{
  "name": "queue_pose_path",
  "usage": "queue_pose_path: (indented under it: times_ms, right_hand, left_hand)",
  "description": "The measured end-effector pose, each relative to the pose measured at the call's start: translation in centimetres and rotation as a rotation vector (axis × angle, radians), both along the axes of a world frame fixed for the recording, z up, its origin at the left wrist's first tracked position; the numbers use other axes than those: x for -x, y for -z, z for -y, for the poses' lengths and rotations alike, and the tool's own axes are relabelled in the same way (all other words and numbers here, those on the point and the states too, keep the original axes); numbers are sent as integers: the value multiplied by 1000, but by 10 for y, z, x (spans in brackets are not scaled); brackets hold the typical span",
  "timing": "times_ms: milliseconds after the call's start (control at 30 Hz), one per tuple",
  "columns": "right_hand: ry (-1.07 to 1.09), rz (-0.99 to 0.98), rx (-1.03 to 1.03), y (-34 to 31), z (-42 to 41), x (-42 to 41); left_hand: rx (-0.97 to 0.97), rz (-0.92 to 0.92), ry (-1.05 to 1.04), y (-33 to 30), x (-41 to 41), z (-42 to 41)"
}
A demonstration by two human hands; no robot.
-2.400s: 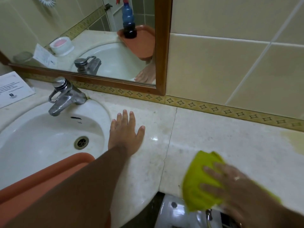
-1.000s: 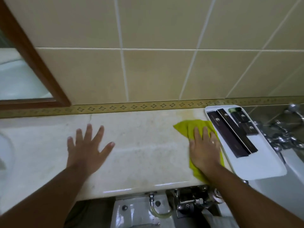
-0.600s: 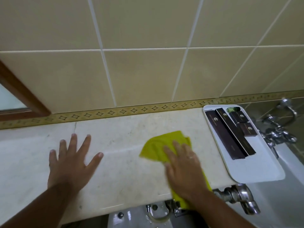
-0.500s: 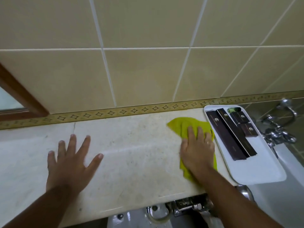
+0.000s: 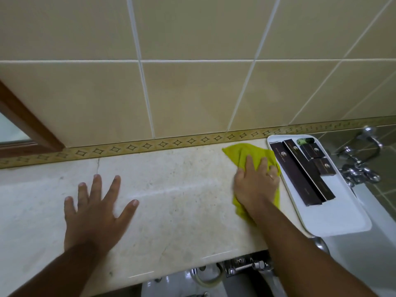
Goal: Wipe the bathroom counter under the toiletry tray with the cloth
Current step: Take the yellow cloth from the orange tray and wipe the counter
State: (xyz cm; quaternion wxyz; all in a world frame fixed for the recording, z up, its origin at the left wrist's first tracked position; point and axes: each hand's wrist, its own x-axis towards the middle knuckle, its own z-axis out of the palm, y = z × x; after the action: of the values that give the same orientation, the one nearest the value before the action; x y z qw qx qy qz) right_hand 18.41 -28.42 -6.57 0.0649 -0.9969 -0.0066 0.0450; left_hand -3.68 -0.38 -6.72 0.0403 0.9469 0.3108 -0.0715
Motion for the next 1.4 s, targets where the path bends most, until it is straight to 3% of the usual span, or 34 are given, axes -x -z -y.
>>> queue_pose_path:
  times_ms: [67, 167, 233, 300, 367, 500, 567, 700, 767, 833, 967, 1067, 1133, 1200, 1267, 1400]
  right_hand:
    - [-10, -72, -17, -8, -48, -12]
    - [-507, -12, 8, 0, -81, 39]
    - [-814, 17, -29, 8, -49, 91]
    - [-791, 18, -73, 10, 2, 106]
    - [-583, 63, 6, 9, 34, 73]
    - [-274, 11, 98, -9, -18, 1]
    - [-384, -26, 113, -10, -63, 11]
    - [-1019, 54, 25, 4, -61, 92]
    - [-1044, 65, -35, 2, -21, 98]
    - [-875, 93, 9, 1, 0, 66]
    - [-552, 62, 68, -8, -66, 14]
    - [-814, 32, 95, -2, -96, 39]
    - [-1107, 19, 62, 1, -69, 60]
    - [-1257, -62, 31, -6, -39, 61]
    - [-1182, -133, 77, -18, -27, 57]
    - [-542, -61, -135, -54, -5, 56]
  left_hand:
    - [-2, -1, 3, 1, 1, 1]
    - [-6, 0, -7, -1, 2, 3]
    - [1, -2, -14, -2, 3, 4]
    - [-13, -2, -7, -1, 1, 5]
    - [-30, -3, -4, 0, 0, 2]
    - [-27, 9, 3, 4, 2, 0]
    - [-18, 17, -3, 6, 2, 1]
    - [-7, 54, -28, 6, 3, 3]
    - [-20, 60, -23, 9, 3, 2]
    - [-31, 53, -17, 11, 2, 0]
    - [-41, 66, -19, 14, 2, -2]
    - [-50, 87, -31, 16, 2, -2]
    - [-52, 103, -32, 18, 1, -4]
    - [-39, 97, -29, 21, 2, -5]
    - [-19, 102, -27, 22, 0, -5]
    - [10, 57, -42, 16, 2, -1]
